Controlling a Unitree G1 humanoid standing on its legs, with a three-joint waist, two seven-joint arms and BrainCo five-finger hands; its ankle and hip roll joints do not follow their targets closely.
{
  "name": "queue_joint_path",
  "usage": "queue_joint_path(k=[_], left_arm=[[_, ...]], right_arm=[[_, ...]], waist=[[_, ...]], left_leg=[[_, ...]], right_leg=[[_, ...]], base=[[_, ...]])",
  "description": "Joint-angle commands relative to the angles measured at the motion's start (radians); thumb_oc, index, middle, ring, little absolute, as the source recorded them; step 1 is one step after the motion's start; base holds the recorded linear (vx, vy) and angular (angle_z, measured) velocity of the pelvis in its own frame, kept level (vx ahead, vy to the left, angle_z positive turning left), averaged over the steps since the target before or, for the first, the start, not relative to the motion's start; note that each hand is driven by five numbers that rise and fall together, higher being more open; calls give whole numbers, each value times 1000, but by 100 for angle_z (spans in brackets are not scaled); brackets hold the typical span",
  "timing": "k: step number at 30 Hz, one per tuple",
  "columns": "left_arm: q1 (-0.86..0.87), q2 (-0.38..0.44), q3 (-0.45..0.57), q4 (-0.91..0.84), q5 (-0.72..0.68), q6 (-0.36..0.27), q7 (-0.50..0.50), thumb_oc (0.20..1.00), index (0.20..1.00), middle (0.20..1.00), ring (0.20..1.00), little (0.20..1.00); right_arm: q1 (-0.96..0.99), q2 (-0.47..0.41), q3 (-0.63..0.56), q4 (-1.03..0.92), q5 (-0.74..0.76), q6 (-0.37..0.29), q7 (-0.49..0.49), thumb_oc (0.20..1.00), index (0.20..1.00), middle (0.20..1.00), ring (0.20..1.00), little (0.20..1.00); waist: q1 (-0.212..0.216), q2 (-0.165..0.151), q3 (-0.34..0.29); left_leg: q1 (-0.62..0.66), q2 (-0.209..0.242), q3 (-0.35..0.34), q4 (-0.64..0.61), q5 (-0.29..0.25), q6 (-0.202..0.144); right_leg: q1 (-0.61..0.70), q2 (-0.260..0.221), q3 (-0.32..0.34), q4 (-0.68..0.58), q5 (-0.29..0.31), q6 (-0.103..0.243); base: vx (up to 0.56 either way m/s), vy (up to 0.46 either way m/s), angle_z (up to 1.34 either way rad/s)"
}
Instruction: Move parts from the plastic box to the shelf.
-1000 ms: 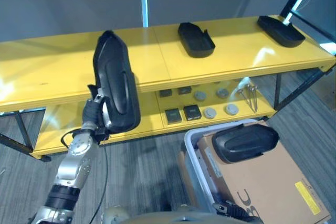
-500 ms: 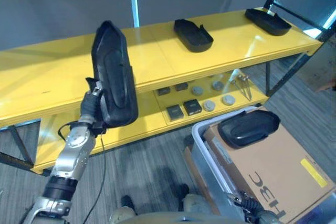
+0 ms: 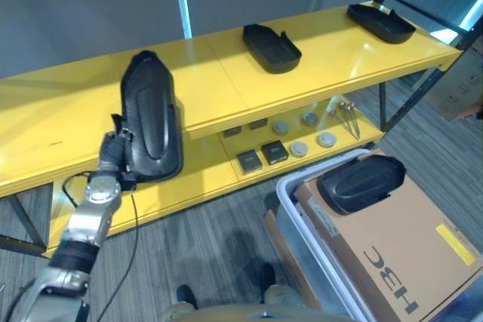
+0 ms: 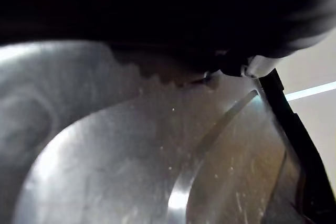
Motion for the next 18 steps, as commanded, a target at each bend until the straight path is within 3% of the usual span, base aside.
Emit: queue_joint_path(k=[1,9,18], left_arm=[[-213,75,-36,149,92,17,74,200,200,200,200,200],[-579,158,-200,622,131,143,52,200,200,200,200,200],[-735,217,-325,884,265,181,22,200,200,200,200,200]], right_arm=[[16,-13,64,3,-46,18,24,1000,1000,1000,1000,1000],[-14,-34,145,86,-16,-24,47,1000,1000,1000,1000,1000],[-17,-21,158,162,-17,-46,52,1000,1000,1000,1000,1000]], waist=[[-6,-13,-16],[-55,-32,-8],[-82,-61,-31]], left_leg=[[-78,45,4,41,-40,3],[-122,72,29,76,-41,-2],[-130,75,45,114,-70,11]], right_leg=[[0,-53,-23,87,-113,65],[-29,-30,-11,115,-141,53],[-31,-18,8,134,-155,49]], base=[[54,-38,-7],[30,5,-9],[117,42,-7]])
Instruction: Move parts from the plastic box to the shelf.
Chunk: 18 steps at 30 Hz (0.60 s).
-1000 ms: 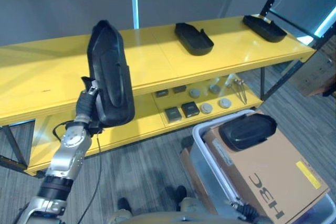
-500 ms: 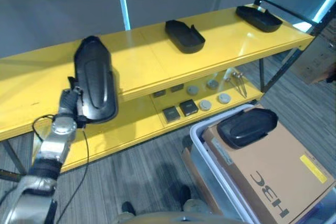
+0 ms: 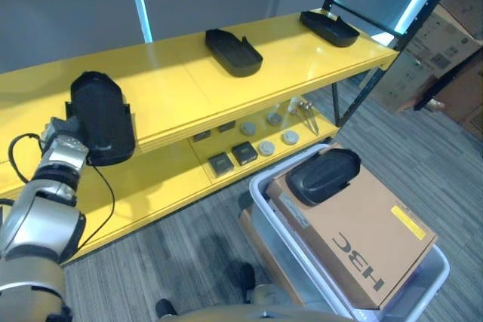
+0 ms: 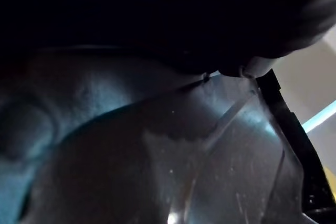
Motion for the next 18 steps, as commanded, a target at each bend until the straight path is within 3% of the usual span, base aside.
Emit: queue_joint_path(k=[1,6,10,15,18], left_arm=[[-154,101,-27,47,135,-37,17,200,200,200,200,200],[-205,99,-60,67,119,-38,48,200,200,200,200,200],[-309,80,-102,68,95,-41,143,200,200,200,200,200],[-414,78,-127,86,-11,-61,196,200,200,200,200,200],[-440,74,-135,91,-7,-58,199,200,200,200,200,200]], right_arm=[[-35,-23,48,57,-2,0,16,1000,1000,1000,1000,1000],[-53,-26,63,67,14,-8,33,1000,1000,1000,1000,1000],[-114,-22,95,92,62,-55,55,1000,1000,1000,1000,1000],[-156,-22,118,94,113,-75,73,1000,1000,1000,1000,1000],[-167,-17,119,100,116,-86,79,1000,1000,1000,1000,1000]], waist=[[1,1,28],[3,-18,59],[10,-41,138],[10,-52,195],[10,-63,215]], left_leg=[[-103,51,6,131,-86,21],[-150,61,3,176,-101,24],[-250,75,-16,216,-94,20],[-324,84,-32,263,-89,20],[-342,89,-33,281,-94,22]], right_leg=[[25,-47,-9,133,-164,72],[-15,-46,3,157,-165,71],[-102,-33,26,186,-154,63],[-170,-26,38,216,-138,57],[-181,-25,40,216,-128,56]], base=[[119,69,-1],[-37,5,-5],[-217,-16,-2],[-130,-2,5],[-78,-28,-13]])
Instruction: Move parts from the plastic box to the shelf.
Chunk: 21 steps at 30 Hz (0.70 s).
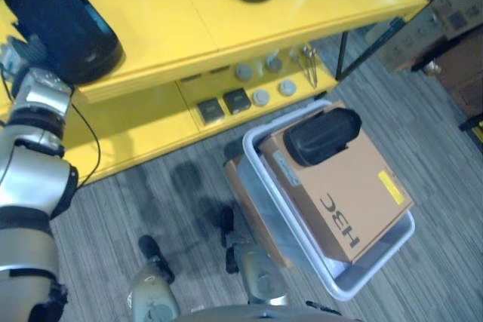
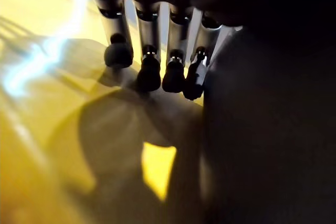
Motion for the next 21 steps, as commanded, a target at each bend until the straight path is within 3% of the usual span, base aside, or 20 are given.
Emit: queue_joint_path(k=[1,14,15,16,21], left_arm=[[-58,20,-41,45,-19,-28,25,200,200,200,200,200],[-153,44,-110,64,3,-6,108,200,200,200,200,200],[-158,48,-114,68,4,-9,108,573,573,573,573,573],[-160,51,-116,71,-2,-14,111,1000,1000,1000,1000,1000],[-169,55,-109,70,-53,-67,163,1000,1000,1000,1000,1000]], right_arm=[[15,-26,49,34,38,-19,35,1000,1000,1000,1000,1000],[1,-41,25,62,8,-55,42,1000,1000,1000,1000,1000],[-1,-44,23,64,5,-55,42,1000,1000,1000,1000,1000],[-2,-45,20,65,-1,-59,39,1000,1000,1000,1000,1000],[-6,-53,11,70,-11,-63,36,1000,1000,1000,1000,1000]], waist=[[-8,29,5],[-27,45,32],[-28,47,31],[-29,49,31],[-32,60,27]], left_leg=[[-7,8,0,-27,-13,-7],[35,-26,27,-80,-8,3],[39,-27,29,-83,-8,3],[42,-28,30,-85,-8,2],[60,-35,35,-103,-4,0]], right_leg=[[62,-25,22,122,-105,36],[55,-43,41,82,-66,48],[56,-45,42,78,-63,48],[57,-47,42,75,-61,49],[63,-55,44,65,-55,50]], base=[[-61,-34,-3],[-16,29,-2],[13,36,-15],[12,36,-11],[12,33,-3]])
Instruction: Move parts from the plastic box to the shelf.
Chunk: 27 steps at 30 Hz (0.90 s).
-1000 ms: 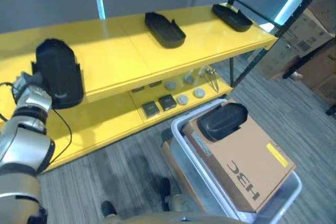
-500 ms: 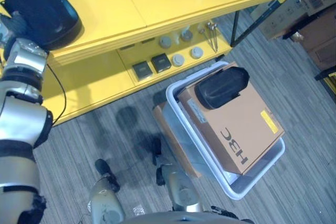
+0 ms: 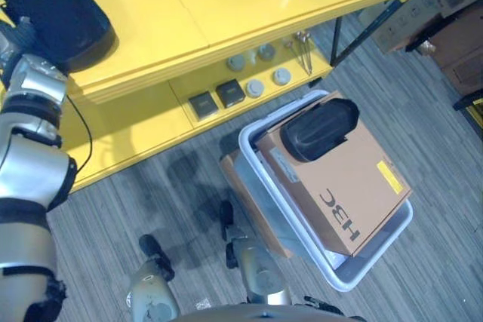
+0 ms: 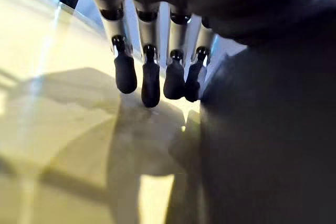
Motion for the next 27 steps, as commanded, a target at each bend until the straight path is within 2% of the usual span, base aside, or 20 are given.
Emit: queue_joint_path(k=[1,7,9,10,12,13,15,16,18,20,22,23,24,25,26,27], left_arm=[[-99,60,-19,26,-35,-81,85,1000,1000,1000,1000,1000],[-102,72,5,-13,-74,-240,121,1000,1000,1000,1000,1000],[-81,92,18,-97,-70,-340,83,1000,1000,1000,1000,1000],[-74,94,22,-111,-74,-352,80,1000,1000,1000,1000,1000],[1,102,60,-257,-81,-433,25,1000,1000,1000,1000,1000],[8,103,65,-262,-80,-432,25,1000,1000,1000,1000,1000],[100,103,110,-398,-96,-494,-81,1000,1000,1000,1000,1000],[163,96,136,-497,-103,-506,-140,1000,1000,1000,1000,1000],[323,70,217,-725,-168,-470,-231,1000,1000,1000,1000,1000],[530,-14,310,-973,-210,-446,-313,1000,1000,1000,1000,1000],[703,-105,363,-1109,-164,-451,-354,1000,1000,1000,1000,1000],[703,-105,363,-1109,-164,-451,-354,1000,1000,1000,1000,1000],[871,-204,356,-1201,-175,-439,-404,721,721,721,721,721],[955,-254,341,-1216,-226,-431,-418,294,294,294,294,294],[968,-260,341,-1215,-247,-426,-426,200,200,200,200,200],[1011,-277,334,-1217,-242,-451,-414,200,200,200,200,200]], right_arm=[[-2,-53,13,32,-18,-1,-2,1000,1000,1000,1000,1000],[6,-44,20,33,-22,-7,-15,1000,1000,1000,1000,1000],[19,-40,8,28,-27,-14,-24,1000,1000,1000,1000,1000],[20,-40,5,27,-29,-14,-25,1000,1000,1000,1000,1000],[35,-32,-15,12,-38,-7,-39,1000,1000,1000,1000,1000],[36,-33,-14,12,-39,-6,-39,1000,1000,1000,1000,1000],[50,-28,-38,2,-57,-5,-47,1000,1000,1000,1000,1000],[57,-25,-52,-1,-62,-6,-49,1000,1000,1000,1000,1000],[65,-24,-74,-6,-60,-5,-48,1000,1000,1000,1000,1000],[69,-23,-105,-6,-43,-6,-44,1000,1000,1000,1000,1000],[77,-23,-134,-10,-36,-1,-44,1000,1000,1000,1000,1000],[77,-23,-134,-10,-36,-1,-44,1000,1000,1000,1000,1000],[87,-18,-157,-9,-24,3,-44,1000,1000,1000,1000,1000],[92,-19,-168,-9,-11,8,-46,1000,1000,1000,1000,1000],[94,-20,-170,-10,-10,9,-46,1000,1000,1000,1000,1000],[97,-23,-177,-15,-9,12,-49,1000,1000,1000,1000,1000]], waist=[[-8,70,18],[-2,78,6],[9,86,-8],[11,87,-9],[30,93,-18],[30,94,-19],[49,99,-24],[60,100,-25],[79,102,-28],[101,106,-27],[116,111,-28],[116,111,-28],[130,118,-28],[138,126,-27],[138,128,-28],[140,134,-25]], left_leg=[[18,-18,7,-133,44,12],[49,-29,4,-159,43,14],[75,-36,0,-177,39,16],[79,-37,0,-179,39,16],[95,-39,-3,-183,36,15],[96,-39,-3,-184,36,15],[108,-41,-7,-189,36,14],[113,-41,-8,-192,37,13],[122,-42,-14,-197,39,10],[127,-41,-25,-201,45,5],[134,-44,-35,-204,48,4],[134,-44,-35,-204,48,4],[140,-47,-44,-210,52,5],[142,-49,-49,-212,54,5],[143,-50,-49,-213,54,5],[145,-51,-50,-211,54,5]], right_leg=[[34,-43,11,59,-118,90],[52,-45,10,47,-118,90],[74,-42,7,36,-121,90],[77,-43,6,35,-121,91],[96,-45,-6,28,-125,91],[97,-45,-6,27,-125,91],[113,-46,-16,20,-126,92],[121,-49,-23,17,-126,93],[135,-51,-34,15,-131,92],[148,-54,-47,16,-138,89],[161,-57,-55,18,-144,89],[161,-57,-55,18,-144,89],[174,-63,-64,18,-146,90],[180,-66,-68,19,-148,91],[181,-67,-69,19,-148,91],[185,-70,-70,17,-147,91]], base=[[0,0,0],[6,0,1],[40,-16,1],[46,-15,1],[37,-22,1],[34,-18,2],[32,-20,3],[38,-35,5],[38,-18,4],[46,5,11],[41,11,6],[35,8,7],[27,19,20],[29,25,21],[7,38,16],[3,34,10]])
